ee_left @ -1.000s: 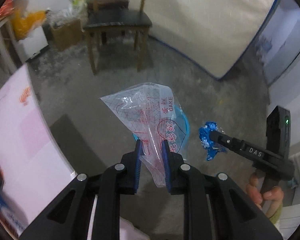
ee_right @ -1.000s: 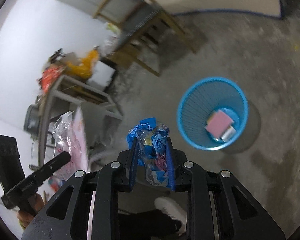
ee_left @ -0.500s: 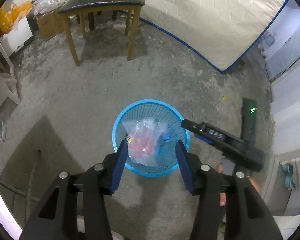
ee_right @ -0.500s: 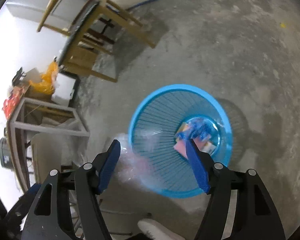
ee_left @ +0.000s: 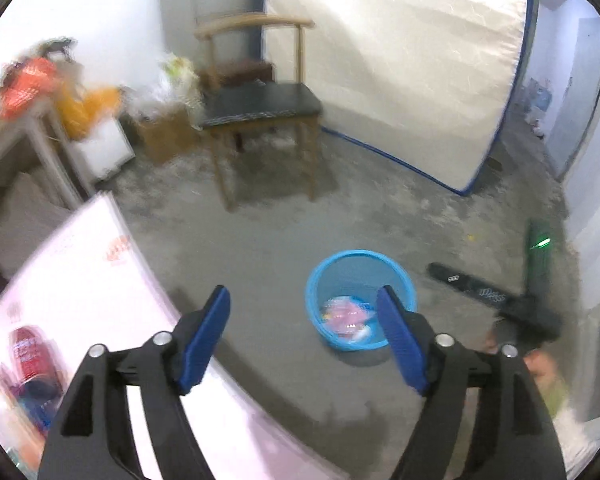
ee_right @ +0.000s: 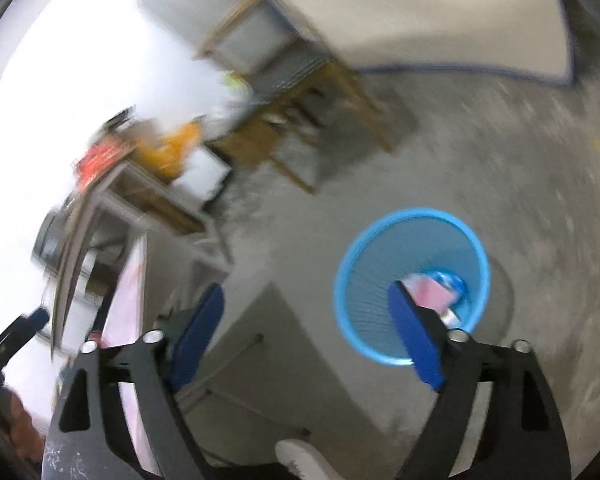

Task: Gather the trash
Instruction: 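Bring both tools back over the table toward the green bottle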

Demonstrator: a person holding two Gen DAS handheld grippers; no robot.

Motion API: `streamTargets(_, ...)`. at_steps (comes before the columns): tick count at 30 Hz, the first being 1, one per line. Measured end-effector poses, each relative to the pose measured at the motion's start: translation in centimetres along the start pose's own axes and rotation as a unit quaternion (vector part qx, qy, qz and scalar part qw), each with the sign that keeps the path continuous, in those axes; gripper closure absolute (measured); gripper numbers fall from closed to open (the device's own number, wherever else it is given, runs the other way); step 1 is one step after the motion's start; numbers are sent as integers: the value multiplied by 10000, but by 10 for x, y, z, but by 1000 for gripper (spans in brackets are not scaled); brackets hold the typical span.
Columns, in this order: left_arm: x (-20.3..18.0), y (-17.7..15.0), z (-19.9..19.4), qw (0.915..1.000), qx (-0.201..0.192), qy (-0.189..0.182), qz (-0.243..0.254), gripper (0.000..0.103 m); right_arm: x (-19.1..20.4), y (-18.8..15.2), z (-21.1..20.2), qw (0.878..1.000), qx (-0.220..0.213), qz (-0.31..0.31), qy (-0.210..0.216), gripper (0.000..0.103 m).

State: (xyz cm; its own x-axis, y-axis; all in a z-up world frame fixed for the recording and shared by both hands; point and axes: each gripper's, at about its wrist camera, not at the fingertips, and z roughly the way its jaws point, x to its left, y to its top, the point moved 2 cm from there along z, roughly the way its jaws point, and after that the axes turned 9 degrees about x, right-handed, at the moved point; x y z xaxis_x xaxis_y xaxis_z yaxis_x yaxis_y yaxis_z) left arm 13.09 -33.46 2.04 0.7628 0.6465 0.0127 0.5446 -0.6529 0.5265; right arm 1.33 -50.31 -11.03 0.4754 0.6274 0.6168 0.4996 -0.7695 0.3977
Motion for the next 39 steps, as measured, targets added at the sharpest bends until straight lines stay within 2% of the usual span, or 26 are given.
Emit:
streamTargets(4,46,-67,-63,9969,-333,379,-605,20,85,-40,-22,9937,72,-1051,382,15)
streamTargets(8,94,-139,-95,9856,-344,956,-1355,20,152,-76,-16,9820,441,-1684,736,15)
streamTargets(12,129,-197,-117,9710,-332,1348,-1945,20,204,-103,-6,9669,710,-2235,1002,15)
streamTargets(15,154,-242,-135,9557,-365,1579,-2459,20,238,-121,-5,9545,891,-2560,1239,15)
streamTargets(19,178,-283,-154,9385,-580,1731,-2931,19,279,-143,-3,9388,1149,-2860,1541,15)
streamTargets(24,199,-325,-162,9190,-721,1612,-3526,19,316,-169,-3,9248,1322,-3083,1794,15)
streamTargets(27,211,-339,-154,9132,-756,1458,-3729,19,336,-185,-1,9177,1438,-3194,1874,15)
streamTargets(31,222,-351,-145,9084,-715,1250,-3925,19,344,-201,7,9154,1497,-3293,1768,15)
streamTargets(39,253,-350,-135,8974,-831,914,-4236,19,351,-211,20,9146,1569,-3420,1481,15)
